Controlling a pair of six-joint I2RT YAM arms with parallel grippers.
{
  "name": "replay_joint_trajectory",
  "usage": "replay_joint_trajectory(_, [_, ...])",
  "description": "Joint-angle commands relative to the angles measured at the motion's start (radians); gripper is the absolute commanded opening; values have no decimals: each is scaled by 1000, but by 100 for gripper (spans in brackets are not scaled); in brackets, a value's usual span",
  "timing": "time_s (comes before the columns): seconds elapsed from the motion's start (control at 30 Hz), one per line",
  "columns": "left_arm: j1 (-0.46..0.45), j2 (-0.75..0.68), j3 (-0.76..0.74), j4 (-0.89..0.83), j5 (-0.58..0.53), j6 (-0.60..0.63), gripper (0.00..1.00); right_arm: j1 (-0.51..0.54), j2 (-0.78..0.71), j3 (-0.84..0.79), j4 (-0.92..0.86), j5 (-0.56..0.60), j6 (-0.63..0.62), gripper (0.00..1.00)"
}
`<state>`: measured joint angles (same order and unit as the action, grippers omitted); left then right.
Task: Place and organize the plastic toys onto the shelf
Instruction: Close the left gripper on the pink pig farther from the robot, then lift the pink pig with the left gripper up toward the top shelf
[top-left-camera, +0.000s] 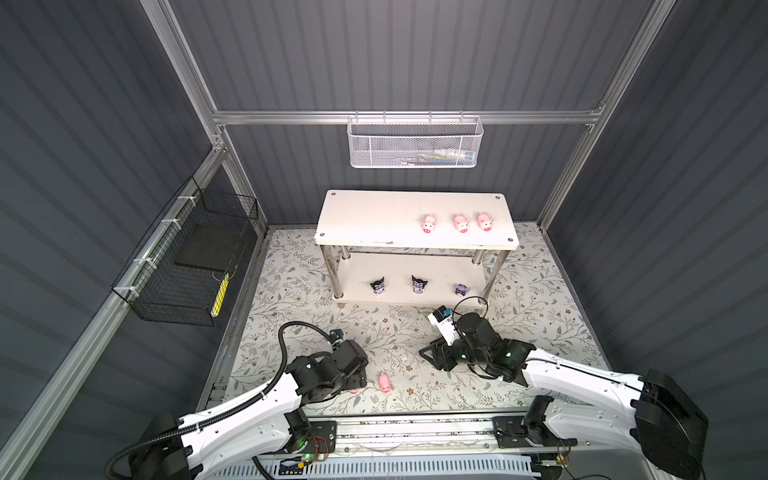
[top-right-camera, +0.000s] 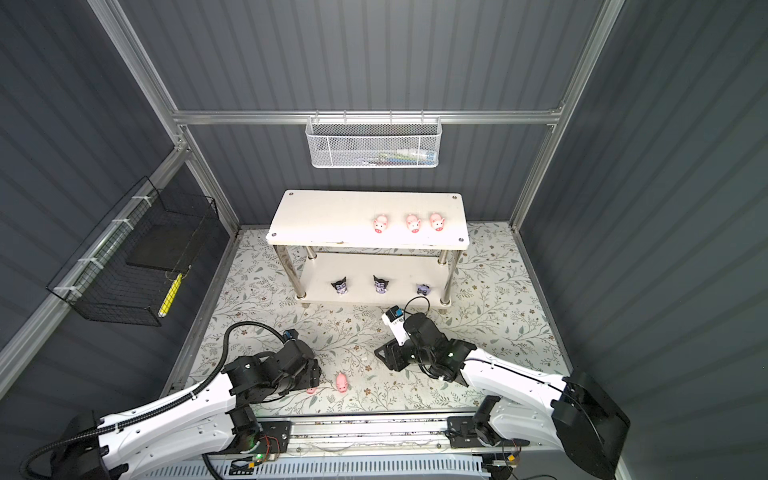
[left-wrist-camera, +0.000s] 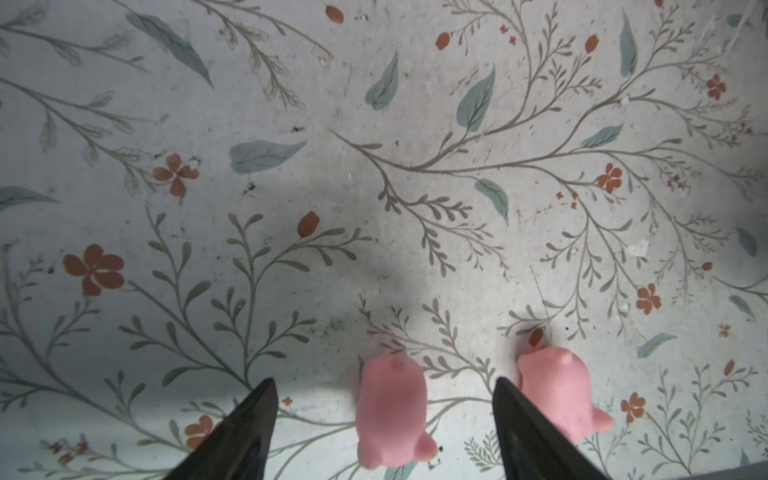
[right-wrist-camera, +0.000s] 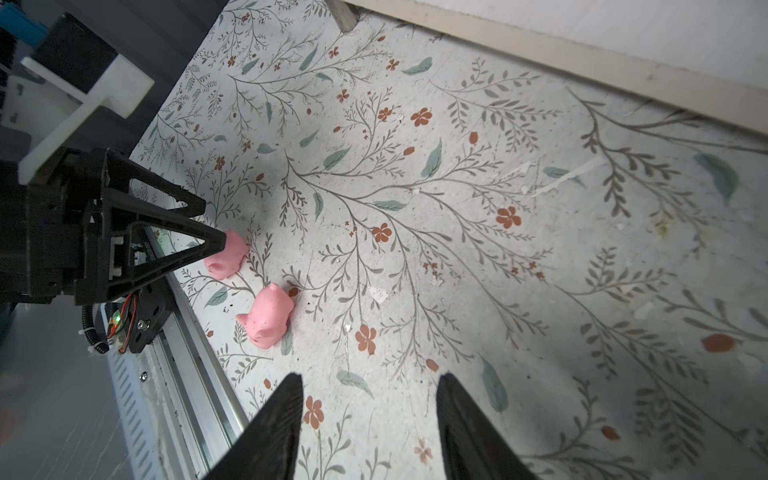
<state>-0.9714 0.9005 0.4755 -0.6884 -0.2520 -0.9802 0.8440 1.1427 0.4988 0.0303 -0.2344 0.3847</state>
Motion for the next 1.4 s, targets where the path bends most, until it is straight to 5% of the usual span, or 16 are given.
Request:
replay_joint_trajectory(0.0, [-38, 43, 16, -29, -31, -49, 79, -10, 26, -16, 41, -24, -9, 54])
replay_joint_trajectory(0.5, [-101, 168, 15, 42, -37, -124, 61, -69, 107, -38, 108, -77, -24, 54])
replay_joint_trajectory(1.03, [-104, 167, 24, 24, -40, -135, 32, -94, 172, -33, 146, -109, -15, 54])
replay_joint_trajectory(1.37, [-103, 167, 166, -123, -89, -102, 29, -102, 227, -4, 146, -146, -20, 54])
